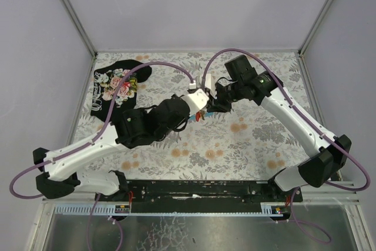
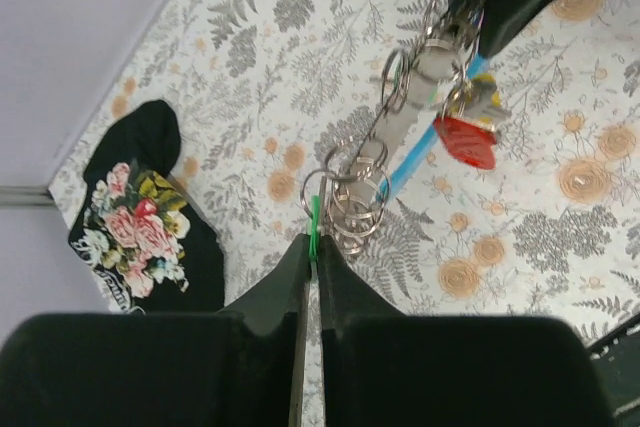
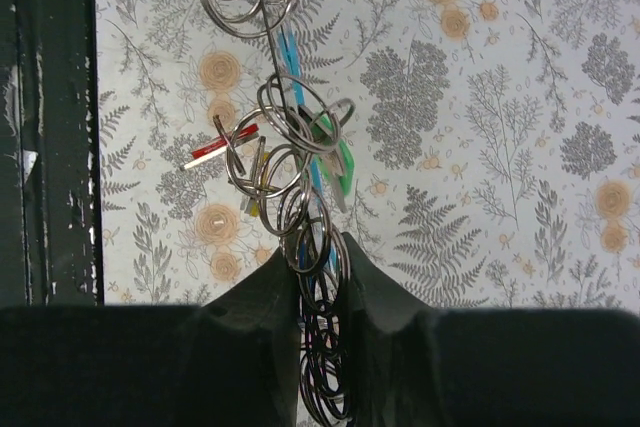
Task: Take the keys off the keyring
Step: Remove the key from the keyring.
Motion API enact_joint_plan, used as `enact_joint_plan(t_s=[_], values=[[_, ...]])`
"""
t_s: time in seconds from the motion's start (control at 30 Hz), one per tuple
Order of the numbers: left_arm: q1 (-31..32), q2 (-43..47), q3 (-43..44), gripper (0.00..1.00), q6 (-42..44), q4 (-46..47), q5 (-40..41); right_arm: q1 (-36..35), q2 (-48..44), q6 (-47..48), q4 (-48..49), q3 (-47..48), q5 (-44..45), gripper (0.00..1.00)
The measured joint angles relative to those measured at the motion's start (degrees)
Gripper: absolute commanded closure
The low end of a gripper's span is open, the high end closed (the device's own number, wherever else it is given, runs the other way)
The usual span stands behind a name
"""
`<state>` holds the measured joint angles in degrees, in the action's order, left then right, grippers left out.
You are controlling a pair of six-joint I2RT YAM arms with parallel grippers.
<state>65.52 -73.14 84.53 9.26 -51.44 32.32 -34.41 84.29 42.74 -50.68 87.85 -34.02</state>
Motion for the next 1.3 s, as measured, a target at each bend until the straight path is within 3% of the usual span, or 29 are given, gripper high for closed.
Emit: enact_joint_plan(t_s=[0.3,0.6,1.03,1.3], values=[[0.35,9.29,-9.16,1.00,-2.12,5.42,-4.85,-0.02,-0.22,0.68,2.80,-1.16,-4.70,0.88],[0.07,9.68,-10.69,1.00,-4.52,8.48,-6.25,0.13,-0.48,0.83,4.37,-2.19,-5.03,0.88],[-3.02,18.88,-30.56,1.00,-18.01,29.57,-9.49,0.46,-0.68,-1.40,8.13,-6.36,-6.19,0.79],[-7.06,19.54,-38.45,1.00,-21.38,41.72,-13.55,1.60,0.24,-3.52,10.58,-8.37,-7.67,0.66]])
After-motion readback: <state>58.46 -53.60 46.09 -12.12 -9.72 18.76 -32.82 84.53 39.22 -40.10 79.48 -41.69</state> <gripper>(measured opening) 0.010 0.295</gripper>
